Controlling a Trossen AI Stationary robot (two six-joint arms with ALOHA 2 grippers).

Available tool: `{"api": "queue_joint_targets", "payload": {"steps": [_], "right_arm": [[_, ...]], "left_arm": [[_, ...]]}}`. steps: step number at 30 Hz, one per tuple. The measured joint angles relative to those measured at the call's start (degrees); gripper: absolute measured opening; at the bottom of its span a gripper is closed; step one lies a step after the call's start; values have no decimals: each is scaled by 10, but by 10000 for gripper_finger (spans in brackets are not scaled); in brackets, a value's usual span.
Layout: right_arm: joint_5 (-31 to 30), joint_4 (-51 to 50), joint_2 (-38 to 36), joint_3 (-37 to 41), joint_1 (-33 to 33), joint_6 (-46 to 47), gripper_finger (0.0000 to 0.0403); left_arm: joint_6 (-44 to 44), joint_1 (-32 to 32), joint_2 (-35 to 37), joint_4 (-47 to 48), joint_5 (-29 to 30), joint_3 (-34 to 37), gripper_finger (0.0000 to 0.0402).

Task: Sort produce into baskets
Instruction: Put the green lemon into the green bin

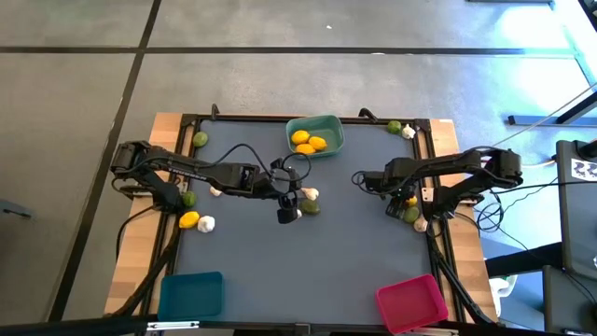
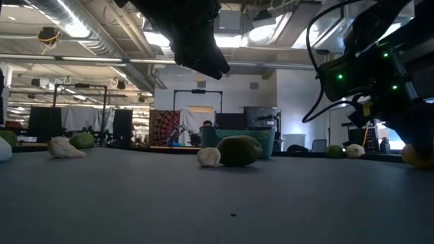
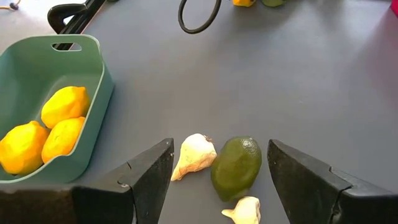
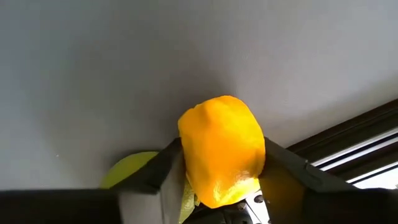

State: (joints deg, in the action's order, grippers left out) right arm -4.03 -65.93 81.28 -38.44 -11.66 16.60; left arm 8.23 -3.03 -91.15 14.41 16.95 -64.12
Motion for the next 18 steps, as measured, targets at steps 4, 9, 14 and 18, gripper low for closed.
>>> {"api": "queue_joint_targets", "payload": {"steps": [4, 9, 14, 18], "right_arm": [[0, 0, 0, 0, 0, -3, 146], [0, 0, 0, 0, 0, -3, 154], [0, 0, 0, 0, 0, -3, 156], [0, 0, -1, -1, 0, -3, 156]], "left_arm": [[0, 0, 0, 0, 0, 0, 255], [0, 0, 0, 0, 0, 0, 255], [0, 0, 0, 0, 0, 0, 255], [-3, 0, 0, 0, 0, 0, 255]]}}
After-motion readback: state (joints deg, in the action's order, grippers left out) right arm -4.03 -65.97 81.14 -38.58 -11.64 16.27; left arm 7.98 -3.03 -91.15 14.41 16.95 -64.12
